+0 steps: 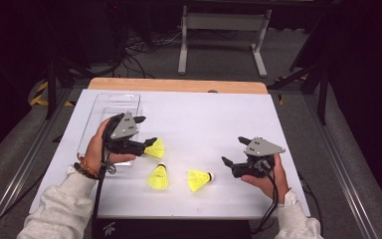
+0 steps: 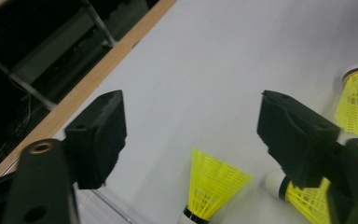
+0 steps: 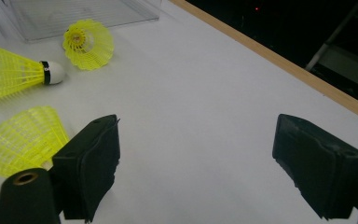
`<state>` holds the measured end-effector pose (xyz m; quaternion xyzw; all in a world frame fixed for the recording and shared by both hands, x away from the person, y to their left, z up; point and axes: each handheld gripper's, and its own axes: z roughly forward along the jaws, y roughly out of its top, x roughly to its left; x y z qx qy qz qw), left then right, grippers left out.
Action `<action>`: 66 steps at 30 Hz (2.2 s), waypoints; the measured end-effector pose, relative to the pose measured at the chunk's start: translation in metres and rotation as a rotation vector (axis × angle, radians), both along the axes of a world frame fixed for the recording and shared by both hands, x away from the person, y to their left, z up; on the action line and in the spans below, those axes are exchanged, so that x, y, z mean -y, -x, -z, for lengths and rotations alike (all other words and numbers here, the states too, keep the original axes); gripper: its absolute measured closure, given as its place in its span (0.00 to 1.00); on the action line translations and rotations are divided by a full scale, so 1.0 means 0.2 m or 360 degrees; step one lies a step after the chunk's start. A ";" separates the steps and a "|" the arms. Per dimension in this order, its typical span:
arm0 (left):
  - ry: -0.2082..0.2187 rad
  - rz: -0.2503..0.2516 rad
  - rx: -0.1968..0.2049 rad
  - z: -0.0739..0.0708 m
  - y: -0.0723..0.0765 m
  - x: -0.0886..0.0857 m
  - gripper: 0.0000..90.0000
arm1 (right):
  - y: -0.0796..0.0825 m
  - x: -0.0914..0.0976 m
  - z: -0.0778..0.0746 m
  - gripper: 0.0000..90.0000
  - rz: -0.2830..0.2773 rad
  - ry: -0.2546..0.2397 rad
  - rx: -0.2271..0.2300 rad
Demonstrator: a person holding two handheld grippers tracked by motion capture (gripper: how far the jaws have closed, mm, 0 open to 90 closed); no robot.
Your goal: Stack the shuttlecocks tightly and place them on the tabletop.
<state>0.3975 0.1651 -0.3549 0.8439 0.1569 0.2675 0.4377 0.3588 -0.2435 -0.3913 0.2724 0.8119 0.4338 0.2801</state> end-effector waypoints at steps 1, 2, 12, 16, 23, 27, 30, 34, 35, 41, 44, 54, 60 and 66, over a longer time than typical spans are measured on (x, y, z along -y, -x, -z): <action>0.0033 -0.0014 0.0032 0.01 0.03 -0.03 0.23 | 0.00 0.00 0.00 0.16 0.0010 -0.0004 0.0001; 0.0071 -0.0014 0.0042 0.01 0.06 -0.06 0.22 | 0.00 0.00 0.00 0.16 0.0014 -0.0007 0.0006; 0.0305 -0.0123 0.0099 0.21 0.31 -0.35 0.10 | 0.02 -0.04 -0.01 0.15 0.0026 -0.0019 0.0029; 0.0397 -0.0179 0.0076 0.29 0.39 -0.44 0.09 | 0.04 -0.07 -0.02 0.15 0.0027 -0.0046 0.0044; 0.0412 -0.0189 -0.0030 0.43 0.53 -0.55 0.08 | 0.11 -0.27 -0.04 0.24 -0.0077 -0.0071 0.0031; 0.0414 -0.0196 -0.0075 0.46 0.54 -0.59 0.07 | 0.17 -0.46 -0.03 0.38 -0.0163 0.0010 0.0043; 0.0432 -0.0182 -0.0077 0.47 0.53 -0.59 0.07 | 0.20 -0.63 0.00 0.46 -0.0240 0.0115 0.0004; 0.0427 -0.0169 -0.0086 0.47 0.53 -0.60 0.07 | 0.22 -0.81 0.10 0.54 -0.0300 0.0266 -0.0063; 0.0432 -0.0169 -0.0093 0.47 0.53 -0.60 0.07 | 0.22 -0.84 0.12 0.55 -0.0315 0.0294 -0.0075; 0.0424 -0.0171 -0.0119 0.48 0.51 -0.59 0.06 | 0.21 -0.91 0.17 0.65 -0.0323 0.0365 -0.0119; 0.0414 -0.0162 -0.0133 0.49 0.51 -0.58 0.07 | 0.20 -0.94 0.21 0.71 -0.0314 0.0407 -0.0137; 0.0431 -0.0136 -0.0163 0.49 0.50 -0.59 0.07 | 0.17 -0.94 0.22 1.00 -0.0166 0.0440 -0.0072; 0.0430 -0.0130 -0.0158 0.49 0.50 -0.59 0.07 | 0.17 -0.90 0.18 1.00 -0.0178 0.0407 -0.0040; 0.0429 -0.0130 -0.0166 0.49 0.50 -0.59 0.07 | 0.18 -0.85 0.11 1.00 -0.0200 0.0330 -0.0041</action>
